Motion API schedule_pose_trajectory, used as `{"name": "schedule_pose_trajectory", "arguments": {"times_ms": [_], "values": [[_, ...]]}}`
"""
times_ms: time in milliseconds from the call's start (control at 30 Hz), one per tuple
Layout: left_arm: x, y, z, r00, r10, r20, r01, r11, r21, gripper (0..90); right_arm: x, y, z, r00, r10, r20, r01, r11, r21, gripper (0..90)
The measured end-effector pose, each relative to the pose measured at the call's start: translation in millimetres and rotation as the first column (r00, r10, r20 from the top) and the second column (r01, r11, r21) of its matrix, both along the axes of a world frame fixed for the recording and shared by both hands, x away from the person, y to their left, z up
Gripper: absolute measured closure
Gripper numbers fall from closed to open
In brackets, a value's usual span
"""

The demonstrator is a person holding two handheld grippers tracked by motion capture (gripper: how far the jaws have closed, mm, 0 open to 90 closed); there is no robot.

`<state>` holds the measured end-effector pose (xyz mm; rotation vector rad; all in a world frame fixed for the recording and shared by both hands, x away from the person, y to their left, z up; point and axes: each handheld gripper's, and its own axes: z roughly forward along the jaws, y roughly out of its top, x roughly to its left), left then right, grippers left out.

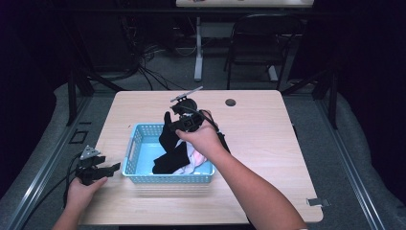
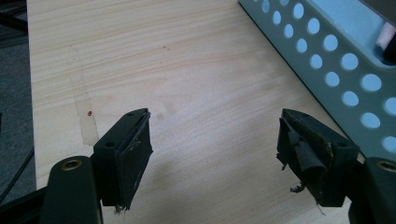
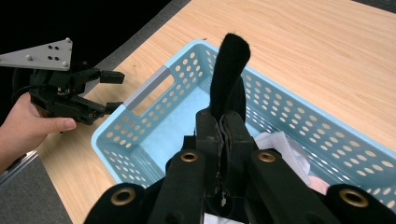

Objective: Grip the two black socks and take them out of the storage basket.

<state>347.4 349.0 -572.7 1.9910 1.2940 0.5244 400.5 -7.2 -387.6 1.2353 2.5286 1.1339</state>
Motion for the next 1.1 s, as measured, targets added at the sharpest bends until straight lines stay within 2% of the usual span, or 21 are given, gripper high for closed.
{"name": "schedule_pose_trajectory", "arguments": {"times_ms": [167,367,600,667,700,833,933,1100], "values": [[0.0,0.1,0.0,1.0,0.0,0.0,0.0,1.0,-0.001,25.9,-3.3,-6.2,4.8,1.0,-0.002,0.005,0.002,1.0,0.001,87.1],[-0.1,-0.1,0.0,1.0,0.002,0.0,-0.002,1.0,0.0,25.9,-9.0,-24.5,15.3,1.0,-0.008,0.002,0.008,0.9998,0.019,87.1],[-0.2,-0.4,-0.2,1.0,0.0,-0.002,0.0,1.0,0.003,25.9,-17.5,-55.8,29.9,0.9989,-0.045,0.014,0.044,0.9986,0.029,86.9],[-0.2,-0.5,-0.2,1.0,0.001,-0.002,-0.001,1.0,0.003,25.9,-21.9,-70.1,36.3,0.9973,-0.068,0.027,0.067,0.9971,0.035,87.0],[-0.2,-0.5,-0.3,1.0,0.002,-0.002,-0.002,1.0,0.003,25.9,-21.9,-70.1,36.3,0.9973,-0.068,0.027,0.067,0.9971,0.035,87.0],[-0.2,-0.6,-0.5,1.0,0.001,-0.004,-0.001,1.0,0.004,25.9,-28.2,-89.2,44.3,0.9942,-0.099,0.044,0.097,0.9943,0.044,87.0],[-0.1,-0.7,-0.6,1.0,0.0,-0.003,0.0,1.0,0.005,25.9,-34.9,-106.3,48.2,0.9901,-0.127,0.06,0.124,0.9911,0.048,87.0],[-0.2,-0.7,-0.8,1.0,0.001,-0.004,0.0,1.0,0.008,25.9,-40.8,-121.9,48.6,0.9869,-0.147,0.067,0.144,0.9885,0.047,86.9]]}}
